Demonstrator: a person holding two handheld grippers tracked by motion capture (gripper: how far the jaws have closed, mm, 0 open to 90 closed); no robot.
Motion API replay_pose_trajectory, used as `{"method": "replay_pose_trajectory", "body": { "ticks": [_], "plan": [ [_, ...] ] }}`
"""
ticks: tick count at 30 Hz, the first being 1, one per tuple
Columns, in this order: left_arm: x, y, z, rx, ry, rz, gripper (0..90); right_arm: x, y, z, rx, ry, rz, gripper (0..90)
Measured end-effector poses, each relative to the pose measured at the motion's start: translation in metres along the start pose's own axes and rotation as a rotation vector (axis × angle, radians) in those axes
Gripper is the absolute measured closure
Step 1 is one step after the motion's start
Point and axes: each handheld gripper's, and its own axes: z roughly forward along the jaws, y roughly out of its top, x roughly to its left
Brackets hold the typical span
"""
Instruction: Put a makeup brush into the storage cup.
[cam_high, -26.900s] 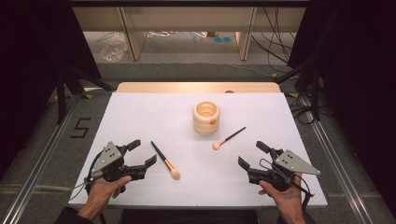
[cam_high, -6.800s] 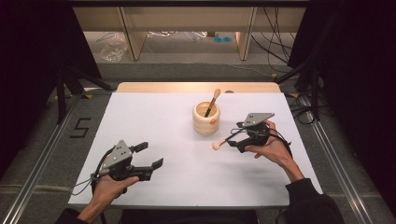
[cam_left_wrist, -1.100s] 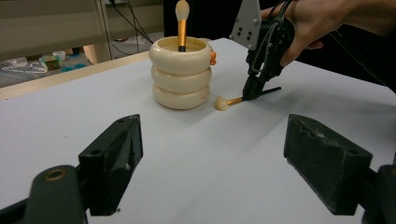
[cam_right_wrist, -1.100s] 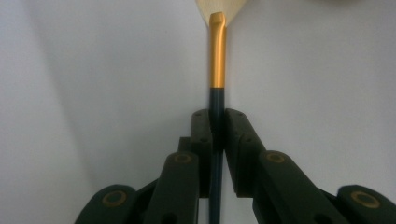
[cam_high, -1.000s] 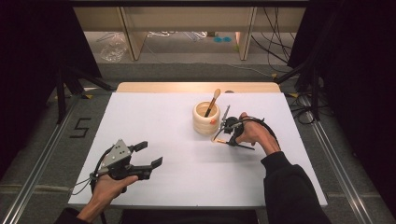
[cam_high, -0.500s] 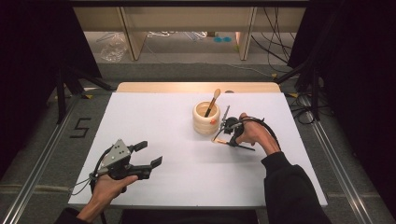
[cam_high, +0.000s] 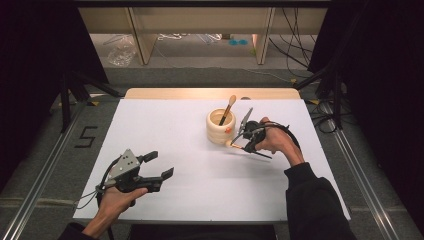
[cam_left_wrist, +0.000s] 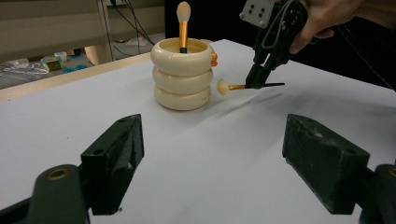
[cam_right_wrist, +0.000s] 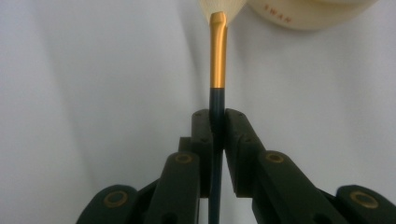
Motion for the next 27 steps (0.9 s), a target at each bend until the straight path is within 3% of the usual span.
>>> {"method": "replay_pose_trajectory", "body": {
  "ticks": [8,14,27],
  "plan": [
    [-0.001,0.0,0.0,-0.002,0.003,-0.015,20.6,0.004,-0.001,-0.01,-0.057,0.009,-0.006,83.4],
    [0.001,0.0,-0.001,-0.002,0.004,-0.003,20.6,0.007,-0.003,-0.018,-0.104,0.02,-0.006,83.4],
    [0.001,0.0,-0.001,-0.003,0.007,-0.002,20.6,0.011,-0.01,-0.036,-0.256,0.041,0.014,83.4]
  ]
}}
